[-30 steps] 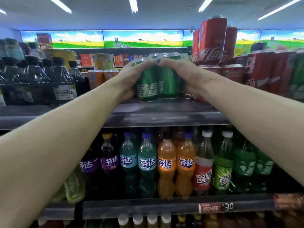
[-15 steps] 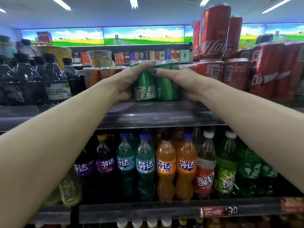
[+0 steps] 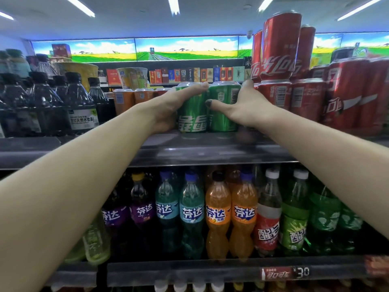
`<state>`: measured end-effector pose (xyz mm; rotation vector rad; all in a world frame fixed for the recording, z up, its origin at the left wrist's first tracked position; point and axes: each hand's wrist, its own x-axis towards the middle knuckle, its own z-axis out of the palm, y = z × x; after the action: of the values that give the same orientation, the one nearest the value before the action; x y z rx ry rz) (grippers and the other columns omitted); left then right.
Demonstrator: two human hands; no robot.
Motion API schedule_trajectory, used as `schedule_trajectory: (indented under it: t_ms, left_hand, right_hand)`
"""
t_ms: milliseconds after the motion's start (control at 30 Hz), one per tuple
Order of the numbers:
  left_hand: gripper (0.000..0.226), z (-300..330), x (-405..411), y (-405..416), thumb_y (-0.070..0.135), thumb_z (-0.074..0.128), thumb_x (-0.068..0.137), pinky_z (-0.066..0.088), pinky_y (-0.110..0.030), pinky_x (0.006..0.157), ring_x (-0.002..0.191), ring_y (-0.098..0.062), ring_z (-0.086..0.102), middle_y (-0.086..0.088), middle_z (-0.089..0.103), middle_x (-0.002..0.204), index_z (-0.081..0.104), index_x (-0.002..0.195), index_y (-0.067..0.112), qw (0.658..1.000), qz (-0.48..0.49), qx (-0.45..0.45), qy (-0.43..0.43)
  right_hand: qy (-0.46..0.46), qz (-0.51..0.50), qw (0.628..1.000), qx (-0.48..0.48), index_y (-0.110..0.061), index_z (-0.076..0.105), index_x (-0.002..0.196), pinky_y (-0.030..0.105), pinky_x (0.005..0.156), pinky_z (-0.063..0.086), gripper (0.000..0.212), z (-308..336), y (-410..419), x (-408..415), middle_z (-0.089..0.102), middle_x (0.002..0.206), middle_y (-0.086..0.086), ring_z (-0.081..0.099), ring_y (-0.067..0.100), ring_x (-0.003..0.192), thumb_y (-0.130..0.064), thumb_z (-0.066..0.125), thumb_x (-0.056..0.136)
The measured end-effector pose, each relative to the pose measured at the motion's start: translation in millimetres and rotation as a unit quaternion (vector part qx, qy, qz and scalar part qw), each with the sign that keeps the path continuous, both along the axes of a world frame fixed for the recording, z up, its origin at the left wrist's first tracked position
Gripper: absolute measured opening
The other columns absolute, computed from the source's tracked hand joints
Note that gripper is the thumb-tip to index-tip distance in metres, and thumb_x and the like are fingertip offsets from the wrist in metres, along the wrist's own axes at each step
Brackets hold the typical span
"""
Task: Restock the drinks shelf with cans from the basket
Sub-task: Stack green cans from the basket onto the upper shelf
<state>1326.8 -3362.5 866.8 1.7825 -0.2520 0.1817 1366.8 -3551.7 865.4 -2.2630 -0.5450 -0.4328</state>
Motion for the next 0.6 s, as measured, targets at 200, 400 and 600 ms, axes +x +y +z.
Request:
schedule_trajectory:
  t_ms: [200,400,600]
  left_hand:
    - [0.050,-1,-7,4,0.051,0.073,0.089,0.056,-0.042,0.095,0.116,-0.025,0.069,-0.002,0.074,0.122,0.064,0.130,0.023,0.996,0.057,0.064,-0.009]
    - [0.048,-3,-10,2,0.053,0.075,0.087,0.054,-0.045,0.104,0.115,-0.024,0.069,-0.003,0.073,0.122,0.064,0.124,0.024,0.995,0.078,0.067,0.018]
    - [0.025,-3,-11,-8,0.046,0.072,0.093,0.057,-0.042,0.101,0.103,-0.018,0.075,0.007,0.082,0.094,0.070,0.109,0.026,0.996,0.070,0.050,0.012]
  right_hand:
    - [-0.332,-0.050,0.936,-0.104,-0.010,0.044,0.115,0.039,0.068,0.043,0.033,-15,-3,-54,0.051,0.099,0.005,0.052,0.026,0.083,-0.021,0.066,0.093]
    - [-0.135,0.004,0.975,-0.176,-0.011,0.066,0.111,0.044,0.085,0.058,0.025,-2,8,-45,0.068,0.103,0.008,0.065,0.029,0.093,-0.017,0.056,0.089]
    - [-0.010,-0.011,0.967,-0.256,-0.008,0.051,0.079,0.031,0.054,0.040,0.022,15,16,-21,0.050,0.080,0.007,0.047,0.019,0.066,-0.014,0.045,0.099]
